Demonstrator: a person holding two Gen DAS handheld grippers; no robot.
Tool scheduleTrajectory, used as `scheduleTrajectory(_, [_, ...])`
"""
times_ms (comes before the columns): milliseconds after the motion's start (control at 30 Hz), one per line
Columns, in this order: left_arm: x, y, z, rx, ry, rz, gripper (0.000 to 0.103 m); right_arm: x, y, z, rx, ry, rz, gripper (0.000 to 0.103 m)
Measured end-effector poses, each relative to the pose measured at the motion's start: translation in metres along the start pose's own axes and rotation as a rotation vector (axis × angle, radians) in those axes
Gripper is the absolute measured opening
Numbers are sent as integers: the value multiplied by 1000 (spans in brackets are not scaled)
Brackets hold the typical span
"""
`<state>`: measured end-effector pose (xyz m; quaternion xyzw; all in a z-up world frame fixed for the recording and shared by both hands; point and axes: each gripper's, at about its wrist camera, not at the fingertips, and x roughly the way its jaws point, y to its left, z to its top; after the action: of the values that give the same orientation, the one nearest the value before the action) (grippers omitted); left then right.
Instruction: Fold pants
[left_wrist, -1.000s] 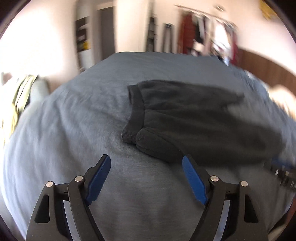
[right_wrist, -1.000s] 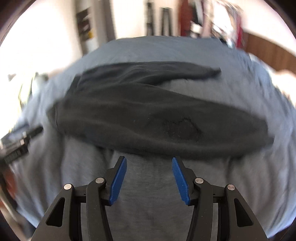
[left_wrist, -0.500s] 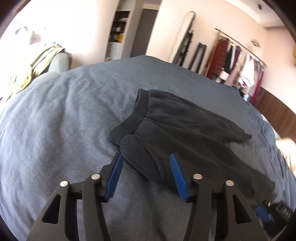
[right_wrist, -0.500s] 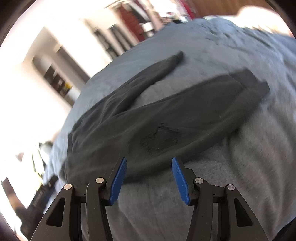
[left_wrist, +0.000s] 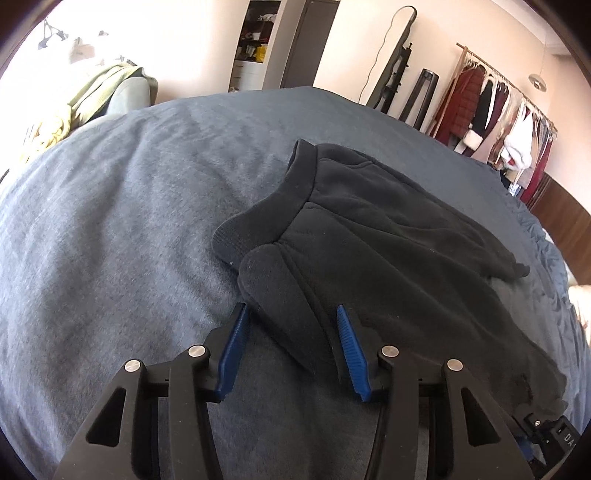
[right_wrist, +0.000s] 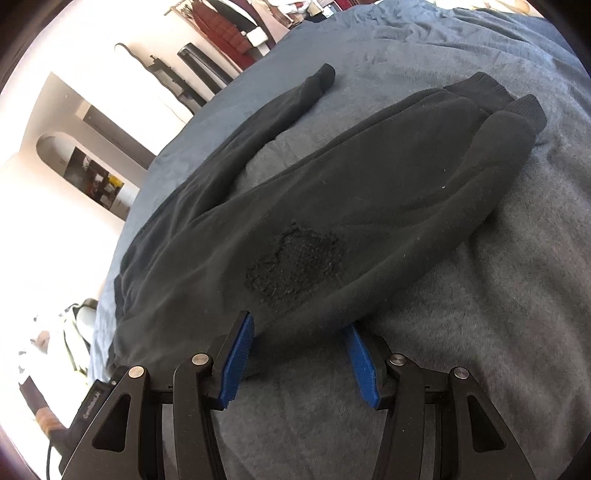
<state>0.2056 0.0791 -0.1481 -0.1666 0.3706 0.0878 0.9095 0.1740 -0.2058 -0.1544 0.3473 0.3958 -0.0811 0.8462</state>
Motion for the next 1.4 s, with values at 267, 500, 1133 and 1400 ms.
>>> scheduleTrajectory(267, [13,-6,2,53,4,27,46,4,-4,19,-47,-55,-71,49])
scheduleTrajectory(500, [14,-14,11,105,27,23,19,1,11,28,-185,-64,-117,30])
scheduleTrajectory(1133, [4,-38,74,-2,323,193,14,-8,59,103,-288,145,-243,11])
scheduleTrajectory(1400, [-3,-43,113,-6,373,192,13,-25,99,138,-275,151,-292,8])
